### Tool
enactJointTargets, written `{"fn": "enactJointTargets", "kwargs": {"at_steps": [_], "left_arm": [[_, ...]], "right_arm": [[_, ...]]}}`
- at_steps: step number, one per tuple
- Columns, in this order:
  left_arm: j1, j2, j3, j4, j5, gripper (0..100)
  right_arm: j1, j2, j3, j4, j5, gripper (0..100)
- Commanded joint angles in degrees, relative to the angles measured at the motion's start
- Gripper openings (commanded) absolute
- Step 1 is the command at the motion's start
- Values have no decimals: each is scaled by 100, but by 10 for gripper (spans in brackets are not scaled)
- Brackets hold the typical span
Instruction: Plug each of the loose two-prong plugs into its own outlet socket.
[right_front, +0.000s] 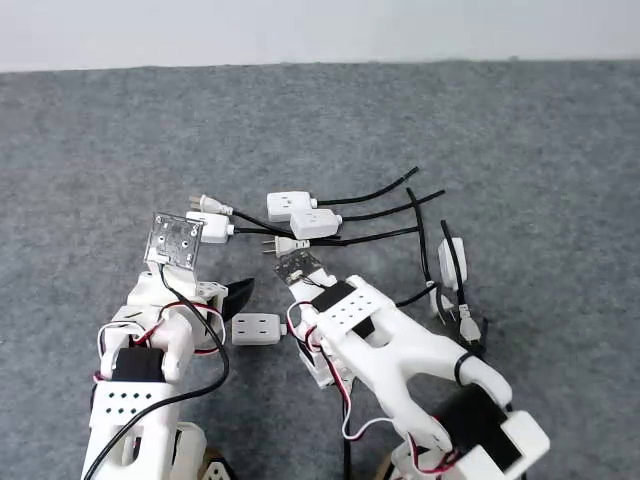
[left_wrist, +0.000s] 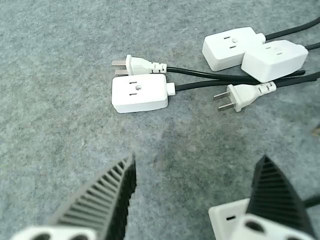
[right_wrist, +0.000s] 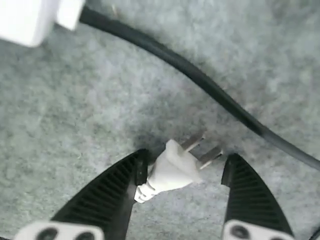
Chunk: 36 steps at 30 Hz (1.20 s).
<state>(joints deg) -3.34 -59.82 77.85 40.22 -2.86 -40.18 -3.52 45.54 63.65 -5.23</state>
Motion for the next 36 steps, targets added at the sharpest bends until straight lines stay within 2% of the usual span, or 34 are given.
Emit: {"fn": "enactJointTargets", "kwargs": {"at_steps": [1,4,9,17,25,28,33,36], "left_arm": [[18,-88,-57,-141,-18,352],[18,-88,-57,-141,-18,352],[18,-88,-57,-141,-18,352],[18,-88,-57,-141,-18,352],[18,-88,-57,-141,-18,352],[18,-88,-57,-141,-18,352],[18,-88,-57,-141,-35,352],[18,-88,-57,-141,-35,352]], "right_arm": [[-13,163,-18,-75,-53,230],[-13,163,-18,-92,-53,203],[-13,163,-35,-338,-9,3],[-13,101,-9,-321,141,8],[154,-523,-105,-31,1169,8],[593,-1226,-466,593,1749,8],[1640,-2589,-1371,1780,3464,8],[2123,-3284,-1732,2141,3640,8]]}}
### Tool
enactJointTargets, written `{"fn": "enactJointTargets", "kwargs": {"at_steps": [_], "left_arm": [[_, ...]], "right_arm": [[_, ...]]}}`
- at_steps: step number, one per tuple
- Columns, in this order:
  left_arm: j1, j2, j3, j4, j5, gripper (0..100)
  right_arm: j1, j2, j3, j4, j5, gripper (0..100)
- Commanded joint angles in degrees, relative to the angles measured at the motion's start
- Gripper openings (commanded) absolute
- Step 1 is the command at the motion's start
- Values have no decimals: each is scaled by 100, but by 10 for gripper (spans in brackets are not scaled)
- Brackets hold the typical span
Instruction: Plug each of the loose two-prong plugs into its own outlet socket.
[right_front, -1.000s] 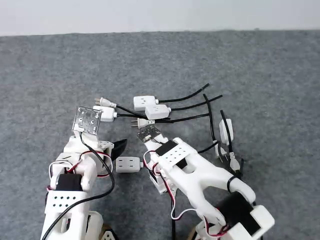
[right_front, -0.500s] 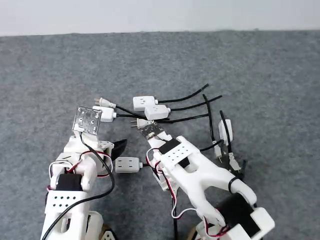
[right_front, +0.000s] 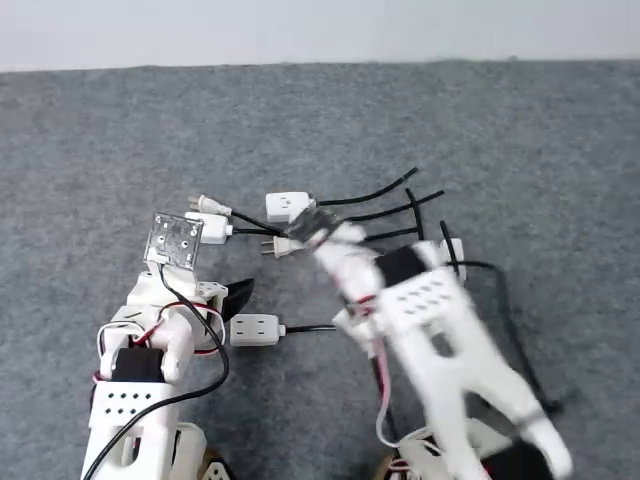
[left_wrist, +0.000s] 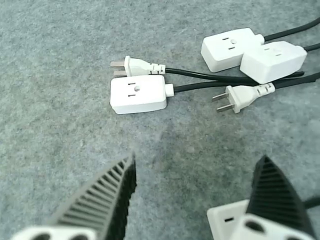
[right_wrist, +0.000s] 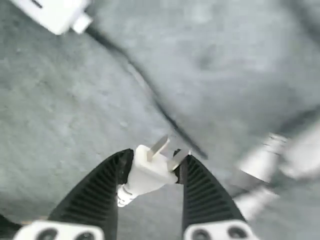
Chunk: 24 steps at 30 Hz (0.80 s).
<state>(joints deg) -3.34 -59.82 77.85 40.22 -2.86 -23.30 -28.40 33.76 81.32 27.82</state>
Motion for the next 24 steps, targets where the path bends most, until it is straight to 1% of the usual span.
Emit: {"fn": "enactJointTargets", "kwargs": {"at_steps": [1,4,7,16,20,24], "left_arm": [[18,-88,-57,-141,-35,352],[18,-88,-57,-141,-35,352],[18,-88,-48,-141,-44,352],[18,-88,-48,-141,-44,352],[18,-88,-48,-141,-44,352],[18,-88,-48,-141,-44,352]], "right_arm": [[549,-998,-615,444,334,8],[760,-1525,-651,532,343,8],[752,-1842,-642,681,343,8],[734,-2000,-519,549,299,8],[505,-2000,-343,207,299,8],[92,-2000,-308,-75,167,9]]}}
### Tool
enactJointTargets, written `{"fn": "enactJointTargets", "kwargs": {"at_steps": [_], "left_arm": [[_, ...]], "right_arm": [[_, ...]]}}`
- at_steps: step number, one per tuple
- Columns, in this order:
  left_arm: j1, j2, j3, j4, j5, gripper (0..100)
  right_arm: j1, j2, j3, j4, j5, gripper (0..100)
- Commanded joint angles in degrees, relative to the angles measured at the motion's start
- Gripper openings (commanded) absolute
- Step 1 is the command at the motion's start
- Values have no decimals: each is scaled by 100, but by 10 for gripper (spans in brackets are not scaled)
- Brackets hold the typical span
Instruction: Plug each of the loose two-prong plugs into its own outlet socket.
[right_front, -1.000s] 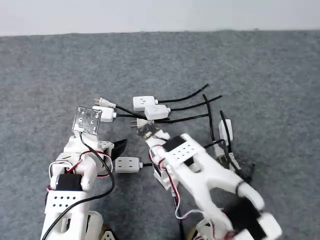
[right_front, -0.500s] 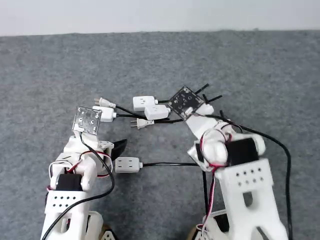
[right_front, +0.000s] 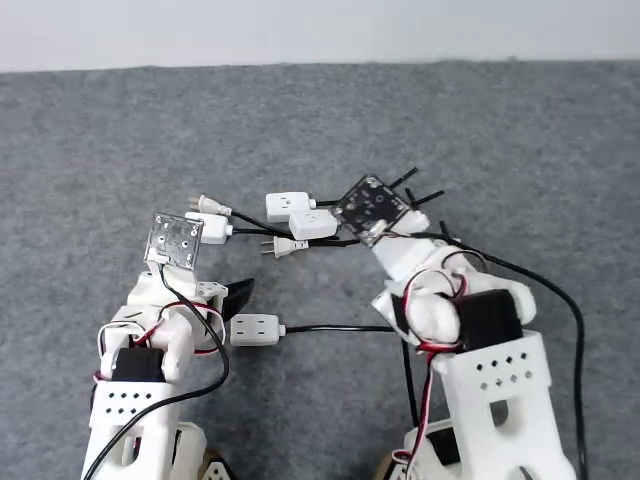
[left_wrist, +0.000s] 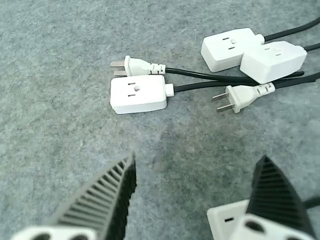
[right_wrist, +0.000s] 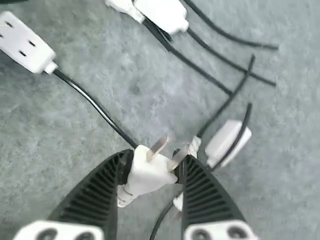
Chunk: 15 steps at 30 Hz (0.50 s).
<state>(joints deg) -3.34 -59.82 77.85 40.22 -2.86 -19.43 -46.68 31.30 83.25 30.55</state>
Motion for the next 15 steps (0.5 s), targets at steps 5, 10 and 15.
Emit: {"fn": "enactJointTargets", "kwargs": {"at_steps": [5,10,15], "left_arm": [[18,-88,-48,-141,-44,352],[18,-88,-75,-114,-44,352],[70,-88,-400,193,-343,352]], "right_arm": [[-699,-171,-62,-796,-510,9],[-1024,-171,123,-875,-510,9],[-1314,-171,475,-1174,-501,9]]}}
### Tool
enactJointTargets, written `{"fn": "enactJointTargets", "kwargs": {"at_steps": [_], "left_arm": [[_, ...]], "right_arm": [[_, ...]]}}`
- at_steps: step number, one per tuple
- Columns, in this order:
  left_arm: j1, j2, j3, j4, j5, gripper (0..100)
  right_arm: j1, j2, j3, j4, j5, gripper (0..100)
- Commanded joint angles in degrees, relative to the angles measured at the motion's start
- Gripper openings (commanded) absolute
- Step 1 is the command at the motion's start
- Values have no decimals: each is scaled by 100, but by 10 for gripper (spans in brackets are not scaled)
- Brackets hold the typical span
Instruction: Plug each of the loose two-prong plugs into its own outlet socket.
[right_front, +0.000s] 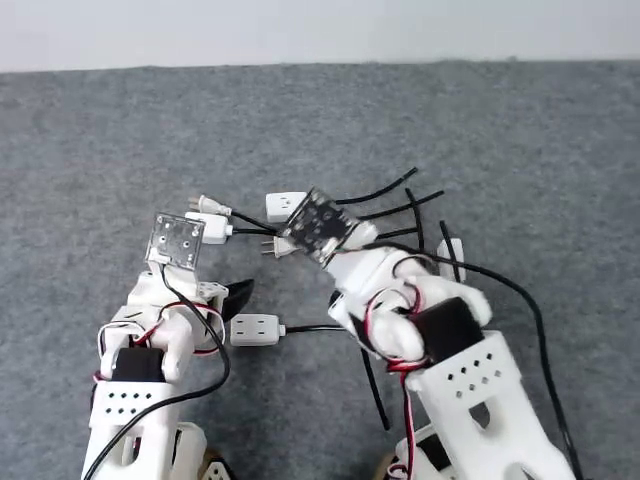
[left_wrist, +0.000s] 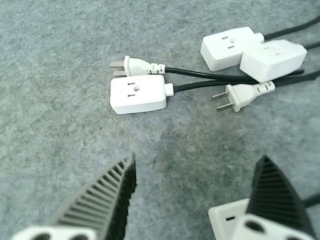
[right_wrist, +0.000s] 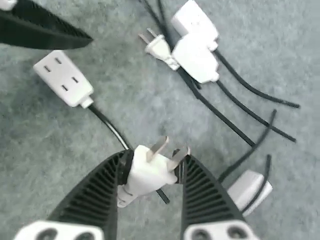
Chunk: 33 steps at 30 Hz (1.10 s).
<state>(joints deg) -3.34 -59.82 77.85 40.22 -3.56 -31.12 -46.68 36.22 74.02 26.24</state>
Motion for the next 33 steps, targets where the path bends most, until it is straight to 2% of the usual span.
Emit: {"fn": "enactJointTargets", "kwargs": {"at_steps": [1,6,17,22,33], "left_arm": [[70,-88,-541,290,-281,352],[167,-88,-1569,1029,-290,352],[1521,-88,-3196,2295,-299,352],[1890,-88,-3723,2699,-308,352],[1952,-44,-3732,2637,-536,352]], "right_arm": [[-180,-171,-18,-295,-70,9],[-242,-171,-26,-576,-35,9],[-268,-171,-105,-919,-26,9],[-690,-171,-79,-804,-26,9],[-804,-180,-88,-664,-26,9]]}}
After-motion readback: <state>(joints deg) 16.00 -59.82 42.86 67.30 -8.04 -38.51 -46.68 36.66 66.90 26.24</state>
